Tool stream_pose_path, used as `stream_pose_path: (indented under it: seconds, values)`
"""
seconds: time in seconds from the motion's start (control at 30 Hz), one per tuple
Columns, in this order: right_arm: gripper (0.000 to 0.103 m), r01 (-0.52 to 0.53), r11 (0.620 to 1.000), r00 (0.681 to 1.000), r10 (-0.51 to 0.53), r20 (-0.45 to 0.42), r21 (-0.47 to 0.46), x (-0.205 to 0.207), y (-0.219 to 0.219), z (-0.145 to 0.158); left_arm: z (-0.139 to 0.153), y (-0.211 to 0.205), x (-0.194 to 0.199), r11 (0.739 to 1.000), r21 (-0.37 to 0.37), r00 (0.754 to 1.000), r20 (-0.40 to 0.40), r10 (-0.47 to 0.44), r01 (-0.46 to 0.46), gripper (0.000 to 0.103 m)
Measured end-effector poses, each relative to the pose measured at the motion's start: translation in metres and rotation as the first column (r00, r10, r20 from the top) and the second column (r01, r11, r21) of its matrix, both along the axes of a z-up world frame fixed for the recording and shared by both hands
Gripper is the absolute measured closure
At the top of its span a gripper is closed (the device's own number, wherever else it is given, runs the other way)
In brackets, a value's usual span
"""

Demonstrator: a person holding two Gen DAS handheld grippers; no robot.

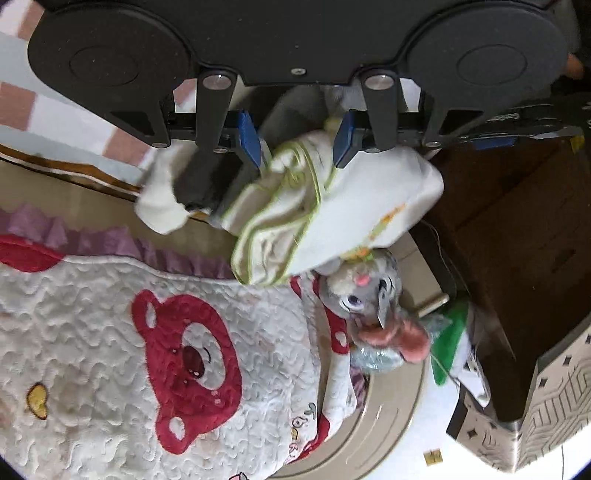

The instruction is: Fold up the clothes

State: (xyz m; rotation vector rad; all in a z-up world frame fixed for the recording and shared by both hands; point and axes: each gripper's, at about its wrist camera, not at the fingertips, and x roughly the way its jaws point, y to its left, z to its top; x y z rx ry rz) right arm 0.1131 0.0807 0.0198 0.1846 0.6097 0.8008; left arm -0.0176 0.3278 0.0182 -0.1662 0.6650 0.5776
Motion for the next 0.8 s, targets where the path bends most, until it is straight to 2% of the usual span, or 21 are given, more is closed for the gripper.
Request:
stream_pose_path:
  seconds: [0.1,0.17,0.27,0.4,0.53,0.67,0.8]
  values:
    - [0.05,0.008,0.999,1.0,-0.009,-0.025,-0.036,-0.017,-0.013,0.003,-0.006,-0.016,-0.004,0.997,-0.041,0.989,-0.133,0.058,-0.064,0.0]
    - [0.045,0.01,0.998,1.0,-0.012,-0.022,-0.064,-0.029,-0.02,0.006,-0.012,-0.031,-0.005,0.997,-0.051,0.974,-0.22,0.053,-0.066,0.0]
    - [0.04,0.009,0.995,0.999,-0.012,-0.03,-0.096,-0.045,-0.032,0.009,-0.019,-0.064,-0.019,0.999,-0.025,0.975,-0.221,0.024,-0.031,0.0]
    - [0.036,0.001,0.991,0.997,-0.012,-0.082,-0.134,-0.061,-0.048,0.008,-0.025,-0.099,-0.031,0.998,-0.05,0.969,-0.24,-0.051,0.04,0.0]
    - [0.035,-0.024,0.991,0.989,0.005,-0.149,-0.128,-0.074,-0.065,0.006,-0.03,-0.12,-0.04,0.993,-0.064,0.961,-0.255,-0.108,0.095,0.0]
    - [0.033,-0.011,0.991,0.99,-0.008,-0.141,-0.132,-0.091,-0.078,0.01,-0.027,-0.131,-0.049,0.995,-0.052,0.962,-0.254,-0.1,0.09,0.0]
    - [0.031,0.002,0.987,0.992,-0.023,-0.127,-0.161,-0.101,-0.09,0.017,-0.018,-0.146,-0.057,0.991,-0.054,0.965,-0.229,-0.131,0.122,0.0]
